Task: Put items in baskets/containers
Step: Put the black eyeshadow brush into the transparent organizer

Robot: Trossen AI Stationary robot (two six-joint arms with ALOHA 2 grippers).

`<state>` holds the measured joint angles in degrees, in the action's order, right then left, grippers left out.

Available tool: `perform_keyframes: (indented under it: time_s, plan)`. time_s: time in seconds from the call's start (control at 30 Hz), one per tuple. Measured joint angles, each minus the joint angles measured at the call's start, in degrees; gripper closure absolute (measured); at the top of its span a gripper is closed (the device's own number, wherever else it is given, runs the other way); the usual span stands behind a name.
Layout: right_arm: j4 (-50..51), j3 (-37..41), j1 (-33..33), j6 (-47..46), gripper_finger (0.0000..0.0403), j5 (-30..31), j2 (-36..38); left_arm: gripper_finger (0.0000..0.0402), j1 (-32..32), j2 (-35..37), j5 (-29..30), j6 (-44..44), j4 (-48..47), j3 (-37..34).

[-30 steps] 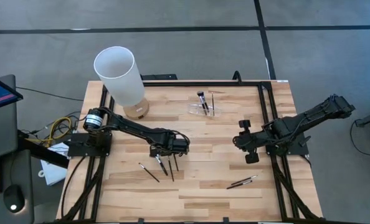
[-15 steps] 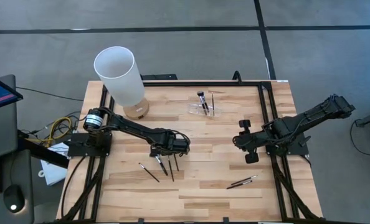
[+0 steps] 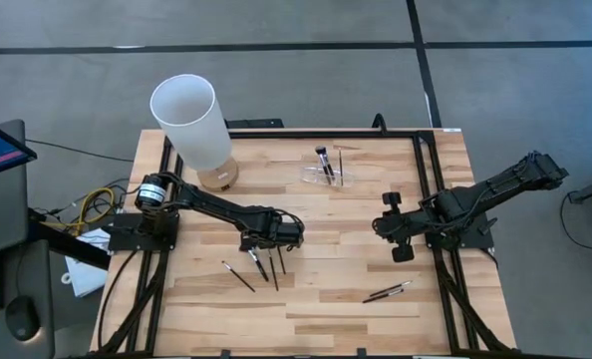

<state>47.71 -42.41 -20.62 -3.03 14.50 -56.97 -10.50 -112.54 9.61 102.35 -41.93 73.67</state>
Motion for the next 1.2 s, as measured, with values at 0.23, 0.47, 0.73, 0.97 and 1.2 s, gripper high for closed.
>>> perform_keyframes:
  time_s: [0.23, 0.47, 0.73, 0.97, 1.2]
  plan:
    - [-0.22, 0.0, 0.0, -0.04, 0.0327, -1.11, 0.0, 0.0346, 0.0, -0.03, 0.23, 0.13, 0.15, 0.02]
    - [-0.23, 0.0, 0.0, -0.04, 0.0327, -1.23, 0.0, 0.0348, 0.05, -1.25, -1.15, 0.3, 0.98, -0.12]
    - [-0.49, 0.17, 0.0, 0.02, 0.0327, -1.58, -0.02, 0.0348, 0.07, -1.32, -0.89, -0.89, 0.88, -0.14]
    - [-0.6, 0.22, 0.0, 0.37, 0.0327, -2.54, -0.02, 0.0359, 0.07, -1.36, -0.88, -2.57, 0.76, -0.2]
    - [-0.6, 0.24, 0.0, 0.46, 0.0327, -2.56, -0.02, 0.0387, 0.07, -1.36, -0.88, -3.08, 0.72, -0.2]
